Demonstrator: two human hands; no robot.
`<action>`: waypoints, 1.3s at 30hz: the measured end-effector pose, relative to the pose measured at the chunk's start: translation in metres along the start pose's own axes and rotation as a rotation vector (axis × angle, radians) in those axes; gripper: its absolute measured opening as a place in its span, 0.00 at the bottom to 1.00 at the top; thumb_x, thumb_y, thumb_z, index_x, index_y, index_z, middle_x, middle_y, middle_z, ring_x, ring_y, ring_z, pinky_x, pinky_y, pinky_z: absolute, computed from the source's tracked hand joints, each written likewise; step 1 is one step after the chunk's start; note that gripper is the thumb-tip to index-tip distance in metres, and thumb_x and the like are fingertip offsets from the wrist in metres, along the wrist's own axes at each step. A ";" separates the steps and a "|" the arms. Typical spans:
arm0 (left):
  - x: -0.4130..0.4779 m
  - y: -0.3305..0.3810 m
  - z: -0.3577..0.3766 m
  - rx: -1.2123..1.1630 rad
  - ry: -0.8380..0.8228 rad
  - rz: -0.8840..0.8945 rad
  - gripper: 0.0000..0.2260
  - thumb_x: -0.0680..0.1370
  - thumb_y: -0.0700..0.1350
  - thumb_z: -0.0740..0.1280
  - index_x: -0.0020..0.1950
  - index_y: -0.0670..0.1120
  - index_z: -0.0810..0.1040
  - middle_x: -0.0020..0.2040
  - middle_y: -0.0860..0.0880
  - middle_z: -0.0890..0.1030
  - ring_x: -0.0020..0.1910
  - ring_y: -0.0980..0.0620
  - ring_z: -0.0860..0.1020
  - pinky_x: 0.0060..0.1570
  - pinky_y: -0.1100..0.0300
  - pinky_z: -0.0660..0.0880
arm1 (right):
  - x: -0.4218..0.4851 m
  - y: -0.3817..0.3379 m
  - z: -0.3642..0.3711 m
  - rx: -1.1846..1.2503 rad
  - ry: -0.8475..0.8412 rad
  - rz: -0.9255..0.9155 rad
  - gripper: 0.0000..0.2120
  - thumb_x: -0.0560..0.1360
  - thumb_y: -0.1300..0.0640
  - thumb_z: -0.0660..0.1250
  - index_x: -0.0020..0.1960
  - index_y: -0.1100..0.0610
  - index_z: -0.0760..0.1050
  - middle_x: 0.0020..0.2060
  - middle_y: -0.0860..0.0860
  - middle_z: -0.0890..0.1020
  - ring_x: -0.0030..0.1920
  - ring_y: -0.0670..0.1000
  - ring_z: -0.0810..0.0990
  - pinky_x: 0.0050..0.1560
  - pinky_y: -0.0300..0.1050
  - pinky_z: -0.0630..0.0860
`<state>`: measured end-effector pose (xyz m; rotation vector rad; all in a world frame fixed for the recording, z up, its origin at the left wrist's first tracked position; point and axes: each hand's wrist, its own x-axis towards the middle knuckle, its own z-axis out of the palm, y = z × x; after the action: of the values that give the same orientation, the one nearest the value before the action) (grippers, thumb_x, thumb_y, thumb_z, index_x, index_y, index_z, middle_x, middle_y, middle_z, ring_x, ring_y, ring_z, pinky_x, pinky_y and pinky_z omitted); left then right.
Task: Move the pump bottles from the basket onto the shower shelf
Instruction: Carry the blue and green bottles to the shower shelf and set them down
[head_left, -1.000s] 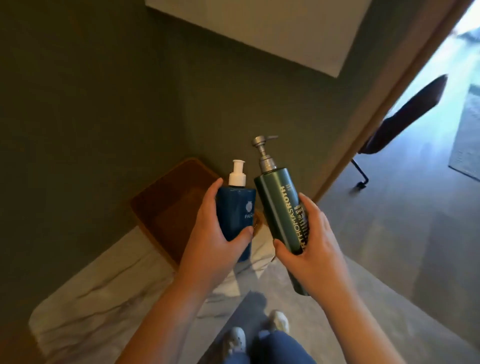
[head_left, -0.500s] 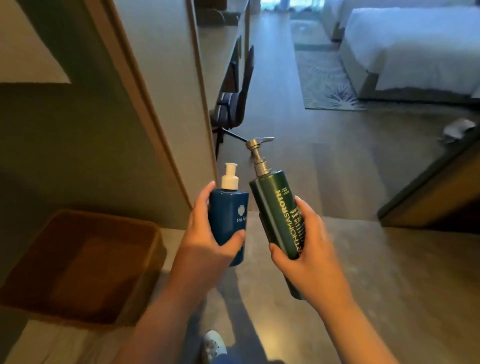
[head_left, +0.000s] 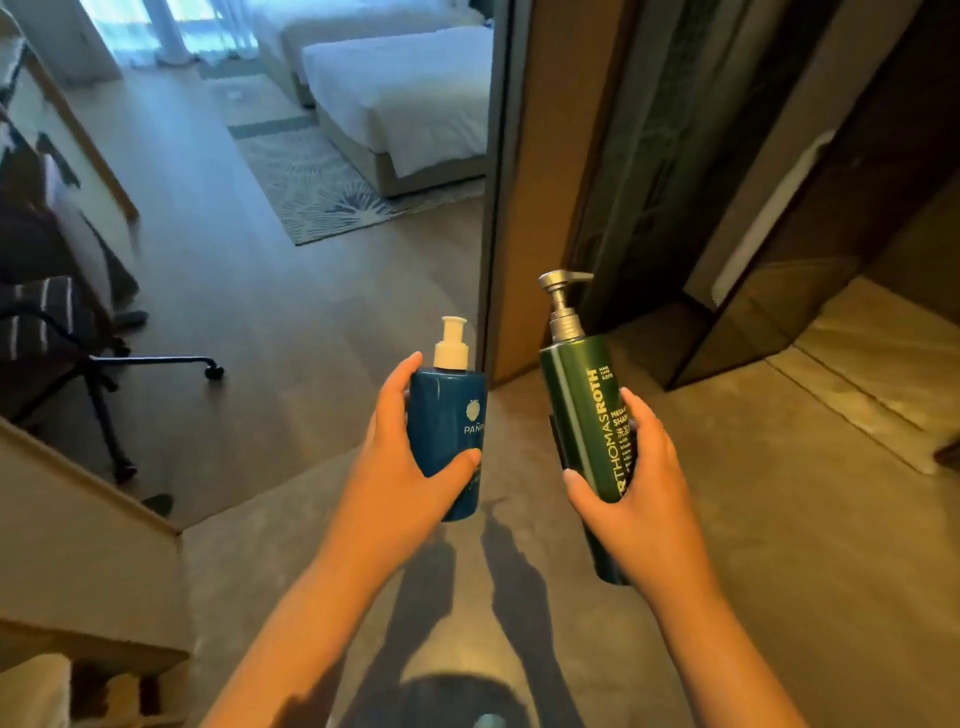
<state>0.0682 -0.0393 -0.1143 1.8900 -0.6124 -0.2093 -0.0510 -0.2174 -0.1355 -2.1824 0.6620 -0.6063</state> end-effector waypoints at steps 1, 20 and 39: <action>0.008 0.008 0.015 0.007 -0.031 0.022 0.40 0.71 0.47 0.73 0.70 0.68 0.51 0.65 0.61 0.64 0.53 0.80 0.64 0.37 0.83 0.66 | 0.001 0.012 -0.013 0.005 0.043 0.033 0.42 0.67 0.48 0.73 0.72 0.36 0.51 0.56 0.34 0.63 0.54 0.31 0.66 0.43 0.22 0.63; 0.229 0.036 0.195 -0.191 -0.518 0.055 0.40 0.69 0.46 0.74 0.67 0.72 0.54 0.56 0.70 0.67 0.51 0.72 0.73 0.35 0.74 0.74 | 0.141 0.132 -0.098 0.072 0.328 0.380 0.40 0.63 0.46 0.73 0.69 0.34 0.55 0.60 0.42 0.72 0.53 0.41 0.76 0.42 0.31 0.72; 0.355 0.089 0.408 -0.113 -0.820 0.182 0.39 0.69 0.46 0.74 0.67 0.72 0.55 0.59 0.64 0.70 0.55 0.70 0.72 0.44 0.65 0.73 | 0.248 0.238 -0.184 -0.021 0.534 0.518 0.37 0.65 0.44 0.71 0.67 0.33 0.56 0.55 0.34 0.71 0.54 0.36 0.73 0.46 0.29 0.72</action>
<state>0.1717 -0.5768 -0.1470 1.5821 -1.2790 -0.9009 -0.0377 -0.6063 -0.1583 -1.7527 1.4578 -0.8997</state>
